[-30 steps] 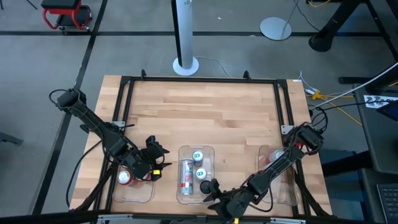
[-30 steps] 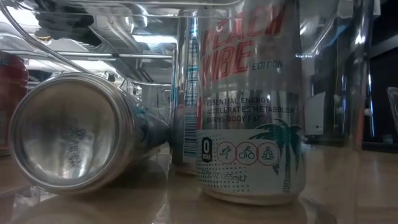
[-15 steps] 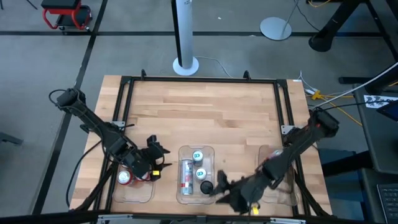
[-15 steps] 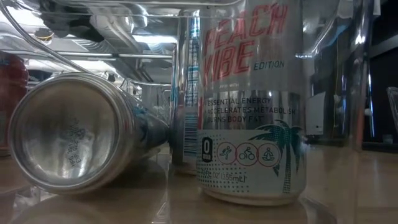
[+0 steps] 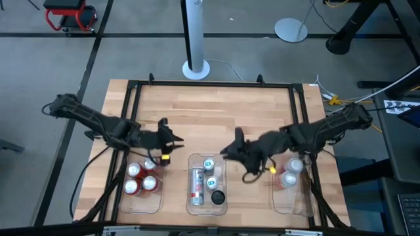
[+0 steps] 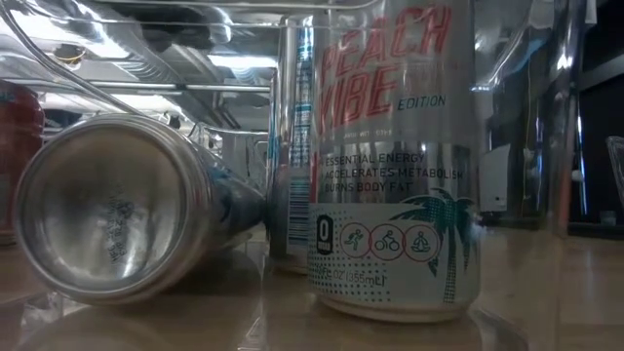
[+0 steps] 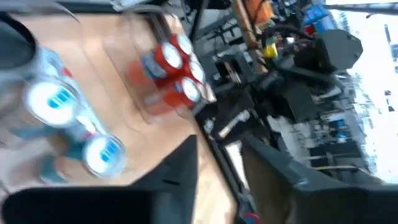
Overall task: Sort soda cans
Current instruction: Return to Home Position
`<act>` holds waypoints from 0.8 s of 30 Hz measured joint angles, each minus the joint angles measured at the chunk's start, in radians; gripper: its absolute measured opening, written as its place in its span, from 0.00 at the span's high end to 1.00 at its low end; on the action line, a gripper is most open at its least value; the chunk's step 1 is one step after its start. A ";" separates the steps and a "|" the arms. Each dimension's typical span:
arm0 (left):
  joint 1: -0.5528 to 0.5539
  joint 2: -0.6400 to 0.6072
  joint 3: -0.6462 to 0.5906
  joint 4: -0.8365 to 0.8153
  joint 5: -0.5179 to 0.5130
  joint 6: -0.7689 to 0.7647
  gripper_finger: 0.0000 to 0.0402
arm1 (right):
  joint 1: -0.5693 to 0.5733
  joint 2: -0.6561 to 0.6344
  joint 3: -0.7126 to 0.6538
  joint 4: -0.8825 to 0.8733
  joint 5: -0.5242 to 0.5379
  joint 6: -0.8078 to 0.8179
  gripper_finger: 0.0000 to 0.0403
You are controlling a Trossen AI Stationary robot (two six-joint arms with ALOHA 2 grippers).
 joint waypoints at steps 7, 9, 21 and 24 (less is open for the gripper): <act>0.036 -0.155 -0.034 0.037 0.028 0.136 0.98 | -0.078 -0.135 -0.142 0.012 -0.006 -0.060 0.98; 0.036 -0.206 -0.080 0.076 0.028 0.158 0.99 | -0.084 -0.198 -0.217 0.020 -0.004 -0.058 0.95; 0.035 -0.477 -0.329 0.163 0.030 0.193 0.98 | -0.081 -0.635 -0.753 0.473 -0.051 -0.152 0.97; 0.035 -0.509 -0.340 0.137 0.027 0.190 0.96 | -0.081 -0.696 -0.807 0.439 -0.005 -0.142 0.97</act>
